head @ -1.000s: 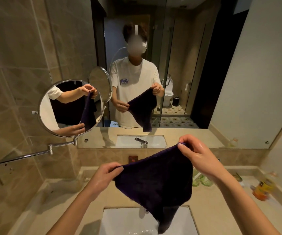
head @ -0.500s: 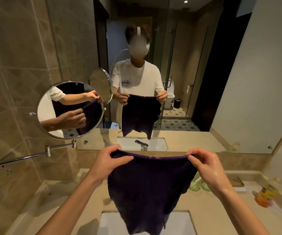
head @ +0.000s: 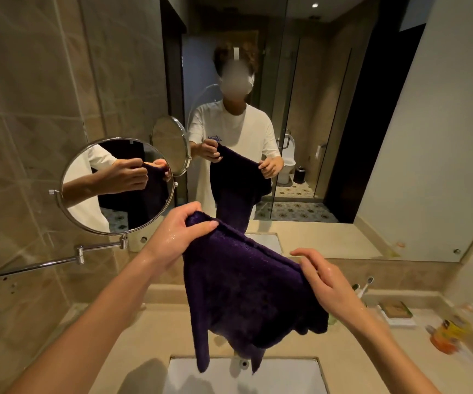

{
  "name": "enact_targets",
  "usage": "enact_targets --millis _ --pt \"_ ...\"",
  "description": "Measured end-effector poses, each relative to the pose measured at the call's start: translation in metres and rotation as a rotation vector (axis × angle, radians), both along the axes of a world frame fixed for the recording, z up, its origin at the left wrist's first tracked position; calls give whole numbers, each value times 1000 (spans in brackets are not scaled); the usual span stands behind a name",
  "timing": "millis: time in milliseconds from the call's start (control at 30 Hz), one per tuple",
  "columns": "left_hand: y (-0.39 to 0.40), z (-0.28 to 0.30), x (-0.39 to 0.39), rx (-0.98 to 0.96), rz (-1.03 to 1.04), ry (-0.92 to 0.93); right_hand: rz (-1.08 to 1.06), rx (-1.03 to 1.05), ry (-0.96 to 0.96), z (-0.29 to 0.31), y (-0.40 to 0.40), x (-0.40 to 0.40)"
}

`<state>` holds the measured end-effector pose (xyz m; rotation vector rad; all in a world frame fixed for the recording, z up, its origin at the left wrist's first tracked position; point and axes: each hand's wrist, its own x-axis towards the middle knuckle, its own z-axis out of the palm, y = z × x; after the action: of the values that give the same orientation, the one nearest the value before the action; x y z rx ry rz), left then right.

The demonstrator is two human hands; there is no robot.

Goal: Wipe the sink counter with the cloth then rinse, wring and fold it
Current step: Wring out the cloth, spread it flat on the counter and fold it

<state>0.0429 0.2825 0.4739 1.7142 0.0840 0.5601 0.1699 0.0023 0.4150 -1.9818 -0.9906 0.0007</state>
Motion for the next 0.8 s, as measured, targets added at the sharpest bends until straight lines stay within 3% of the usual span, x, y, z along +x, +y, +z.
enact_targets --millis 67,200,267,533,667,800 --pt "0 5 -2 30 6 12 81 -62 109 1 -4 0" --pt "3 13 -4 92 45 21 168 -511 142 -2 -11 8" --pt "7 17 -5 126 45 30 176 -568 157 -13 -20 14" --pt "23 23 -16 57 124 15 129 -152 435 -17 -42 9" --pt "31 22 -21 54 114 4 57 175 544 0 -29 0" --pt "31 21 -28 78 49 36 21 172 323 25 -20 -8"
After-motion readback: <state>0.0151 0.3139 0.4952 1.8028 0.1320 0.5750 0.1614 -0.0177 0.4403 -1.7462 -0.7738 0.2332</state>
